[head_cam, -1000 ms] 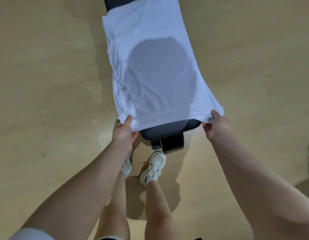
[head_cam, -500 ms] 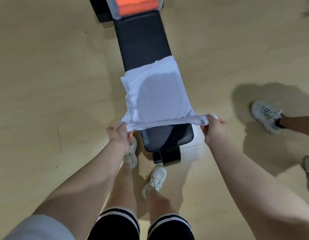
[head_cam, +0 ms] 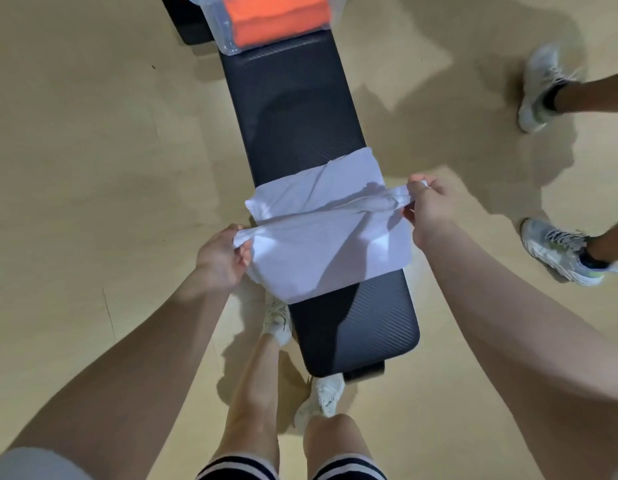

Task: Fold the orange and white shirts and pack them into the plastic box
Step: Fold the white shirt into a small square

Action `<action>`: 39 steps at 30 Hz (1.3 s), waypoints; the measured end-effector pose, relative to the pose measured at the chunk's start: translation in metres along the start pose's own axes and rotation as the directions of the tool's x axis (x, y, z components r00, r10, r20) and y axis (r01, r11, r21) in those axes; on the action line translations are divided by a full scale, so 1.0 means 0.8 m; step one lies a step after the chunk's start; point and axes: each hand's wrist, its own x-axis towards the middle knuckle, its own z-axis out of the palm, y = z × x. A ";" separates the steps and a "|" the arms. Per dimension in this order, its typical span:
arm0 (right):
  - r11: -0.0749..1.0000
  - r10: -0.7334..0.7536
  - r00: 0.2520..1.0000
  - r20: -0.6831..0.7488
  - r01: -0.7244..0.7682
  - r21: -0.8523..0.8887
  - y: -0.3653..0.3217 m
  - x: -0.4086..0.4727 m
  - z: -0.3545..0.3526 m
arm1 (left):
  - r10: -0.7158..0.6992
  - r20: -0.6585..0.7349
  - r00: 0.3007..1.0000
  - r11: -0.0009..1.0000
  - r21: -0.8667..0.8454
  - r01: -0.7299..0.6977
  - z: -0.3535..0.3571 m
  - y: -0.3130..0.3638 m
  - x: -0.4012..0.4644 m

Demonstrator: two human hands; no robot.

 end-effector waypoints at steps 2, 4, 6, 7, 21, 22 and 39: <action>0.998 -0.002 1.000 0.004 0.003 -0.065 -0.008 0.026 0.024 | -0.005 0.002 1.000 0.998 -0.063 0.005 0.010 0.015 0.023; 0.993 0.038 0.999 -0.004 -0.038 -0.115 -0.013 0.051 0.045 | -0.011 0.007 1.000 0.995 -0.095 0.011 0.021 0.024 0.045; 0.977 0.127 0.992 0.012 -0.123 -0.174 -0.012 0.071 0.061 | -0.025 0.003 1.000 0.997 -0.076 0.025 0.033 0.027 0.066; 0.964 0.154 0.988 0.020 -0.146 -0.221 -0.008 0.079 0.066 | -0.034 0.002 0.999 0.998 -0.057 0.034 0.038 0.027 0.074; 0.918 -0.174 0.974 0.144 0.214 -0.334 -0.008 0.103 0.066 | 0.433 0.265 0.862 0.627 0.599 -0.499 0.014 0.037 0.118; 0.920 -0.183 0.972 0.148 0.223 -0.323 -0.010 0.106 0.066 | 0.433 0.265 0.861 0.638 0.585 -0.501 0.012 0.039 0.121; -0.165 -0.491 0.309 0.814 0.885 -0.436 0.111 0.021 0.099 | 0.371 0.910 0.182 -0.543 0.372 -0.753 0.048 -0.053 0.114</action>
